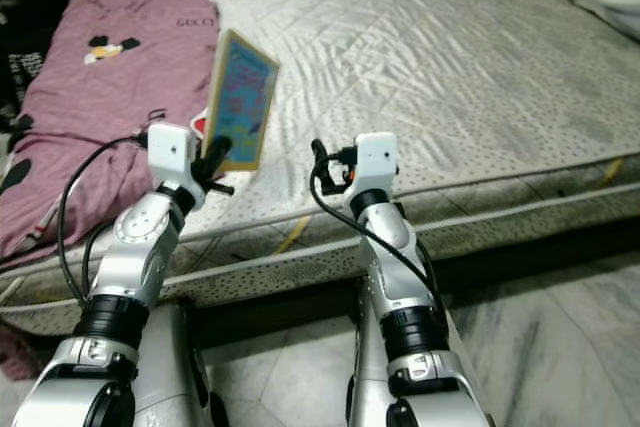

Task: Clean up the room

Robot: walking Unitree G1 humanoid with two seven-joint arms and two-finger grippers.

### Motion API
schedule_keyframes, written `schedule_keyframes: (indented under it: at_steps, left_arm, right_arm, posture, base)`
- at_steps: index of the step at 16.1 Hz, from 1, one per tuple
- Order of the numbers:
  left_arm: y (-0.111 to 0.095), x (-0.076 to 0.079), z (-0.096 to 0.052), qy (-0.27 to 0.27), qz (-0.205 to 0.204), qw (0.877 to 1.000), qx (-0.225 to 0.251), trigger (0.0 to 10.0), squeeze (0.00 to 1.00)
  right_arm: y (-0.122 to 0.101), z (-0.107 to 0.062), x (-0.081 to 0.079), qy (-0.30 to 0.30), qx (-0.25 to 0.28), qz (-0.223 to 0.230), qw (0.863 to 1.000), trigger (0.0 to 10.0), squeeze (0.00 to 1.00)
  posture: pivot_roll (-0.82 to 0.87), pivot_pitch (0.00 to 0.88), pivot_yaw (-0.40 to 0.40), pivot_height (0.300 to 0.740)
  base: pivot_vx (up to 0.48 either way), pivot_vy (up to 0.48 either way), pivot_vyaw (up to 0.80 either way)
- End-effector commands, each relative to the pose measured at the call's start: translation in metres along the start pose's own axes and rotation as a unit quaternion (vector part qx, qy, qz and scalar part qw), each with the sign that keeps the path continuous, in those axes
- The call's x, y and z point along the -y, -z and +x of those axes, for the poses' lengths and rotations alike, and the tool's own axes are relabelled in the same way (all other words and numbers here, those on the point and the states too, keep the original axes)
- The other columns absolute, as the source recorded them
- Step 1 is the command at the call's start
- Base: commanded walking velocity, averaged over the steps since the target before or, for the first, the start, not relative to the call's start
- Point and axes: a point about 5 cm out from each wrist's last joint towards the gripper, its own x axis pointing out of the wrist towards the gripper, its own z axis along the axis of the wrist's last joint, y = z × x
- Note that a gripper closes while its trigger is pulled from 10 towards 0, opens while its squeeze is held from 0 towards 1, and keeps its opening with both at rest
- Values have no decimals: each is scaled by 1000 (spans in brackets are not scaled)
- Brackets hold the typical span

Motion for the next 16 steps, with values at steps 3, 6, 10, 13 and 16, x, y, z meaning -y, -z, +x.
schedule_keyframes:
  at_steps: [3, 6, 10, 13, 16]
  left_arm:
    - [-18, -3, -10, -69, 60, 994, 54, 10000, 0]
    - [-17, -11, -15, -87, 29, 994, 54, 10000, 0]
    - [-12, -15, -20, -119, 21, 991, 54, 10000, 0]
    - [-14, -14, -19, -117, 17, 991, 59, 10000, 0]
    - [-14, -10, -16, -124, 33, 990, 56, 10000, 0]
  right_arm:
    - [-6, 5, -5, -9, 15, 15, 1000, 10000, 0]
    - [-10, 7, -5, -5, 21, 41, 999, 10000, 0]
    - [-19, 9, -7, -14, 43, 59, 997, 10000, 0]
    - [-19, 11, -8, -16, 43, 61, 997, 10000, 0]
    - [-20, 12, -7, -17, 44, 60, 997, 10000, 0]
  posture:
    - [-98, 0, 48, 471]
    - [-101, 0, 48, 471]
    - [-103, 0, 45, 504]
    - [-102, 0, 42, 527]
    - [-103, 0, 43, 550]
  base:
    - [0, 0, 0]
    - [0, 0, 0]
    - [0, 0, 0]
    - [0, 0, 0]
    - [0, 0, 0]
